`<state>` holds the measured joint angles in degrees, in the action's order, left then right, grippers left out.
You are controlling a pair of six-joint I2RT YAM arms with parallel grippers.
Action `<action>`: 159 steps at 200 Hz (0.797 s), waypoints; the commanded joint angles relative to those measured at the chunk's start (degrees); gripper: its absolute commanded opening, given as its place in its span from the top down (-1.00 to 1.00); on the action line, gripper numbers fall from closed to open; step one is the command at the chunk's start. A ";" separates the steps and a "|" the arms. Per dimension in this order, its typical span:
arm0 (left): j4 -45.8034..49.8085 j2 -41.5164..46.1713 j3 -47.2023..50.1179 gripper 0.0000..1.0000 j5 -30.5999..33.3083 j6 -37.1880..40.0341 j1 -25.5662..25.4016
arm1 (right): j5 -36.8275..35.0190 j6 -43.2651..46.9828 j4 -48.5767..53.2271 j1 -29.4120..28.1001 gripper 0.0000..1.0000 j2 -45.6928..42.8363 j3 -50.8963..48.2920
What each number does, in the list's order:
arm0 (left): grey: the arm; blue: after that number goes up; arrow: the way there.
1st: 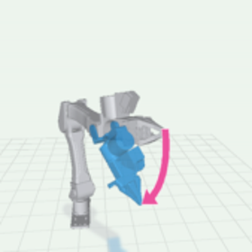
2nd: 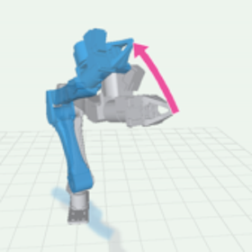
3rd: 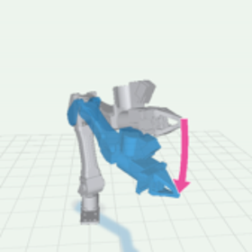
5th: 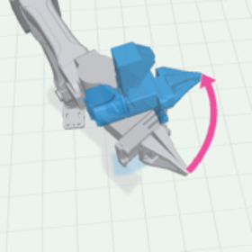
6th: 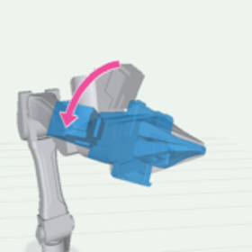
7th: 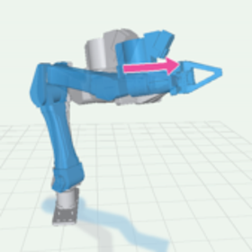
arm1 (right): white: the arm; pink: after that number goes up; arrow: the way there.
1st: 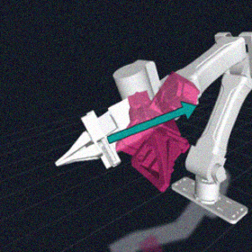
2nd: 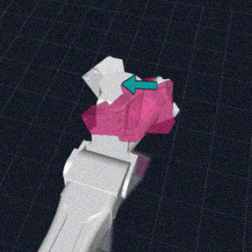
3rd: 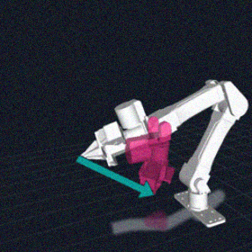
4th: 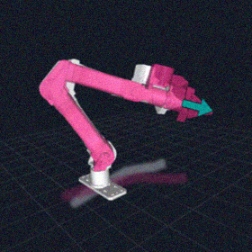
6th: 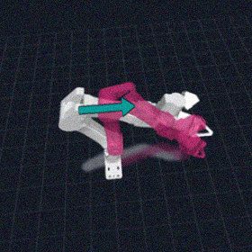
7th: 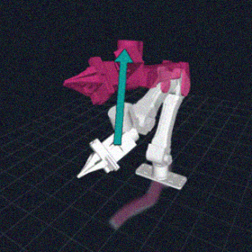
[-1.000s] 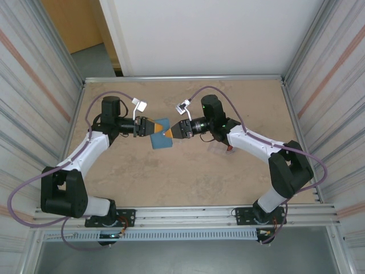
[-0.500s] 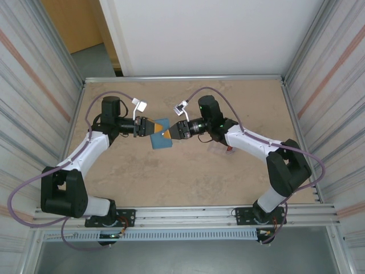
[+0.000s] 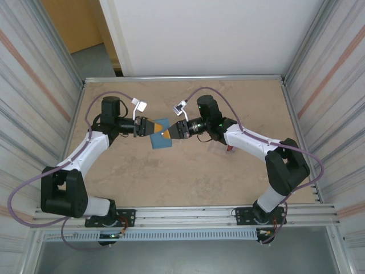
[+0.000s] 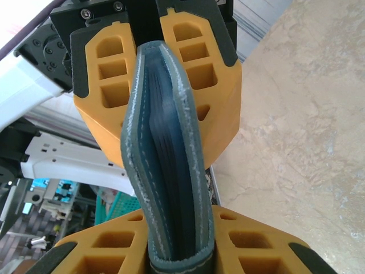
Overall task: Put the credit cards into the card holder
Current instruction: Close the button on the card holder.
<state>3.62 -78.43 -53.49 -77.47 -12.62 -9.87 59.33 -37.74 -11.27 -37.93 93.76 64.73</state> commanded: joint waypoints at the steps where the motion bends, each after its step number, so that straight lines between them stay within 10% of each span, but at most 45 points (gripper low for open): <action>1: 0.22 -0.03 0.32 1.00 1.30 1.91 0.03 | 0.72 1.50 0.36 -1.06 0.56 0.76 2.25; 55: 0.24 0.01 0.36 1.00 1.26 2.22 0.02 | -0.04 1.61 1.12 -1.09 0.72 1.11 2.33; 82: 0.33 -0.05 0.41 1.00 2.13 1.49 0.11 | -1.29 1.92 1.38 -0.17 0.11 -1.44 0.47; 159: 0.87 -1.57 1.37 1.00 7.04 0.83 -1.04 | -18.68 9.73 17.48 8.91 -0.43 -23.73 -10.20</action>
<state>4.29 -79.07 -53.41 -72.99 -12.01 -10.02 50.30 -33.78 -2.81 -30.39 77.84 55.44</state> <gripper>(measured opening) 0.176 0.677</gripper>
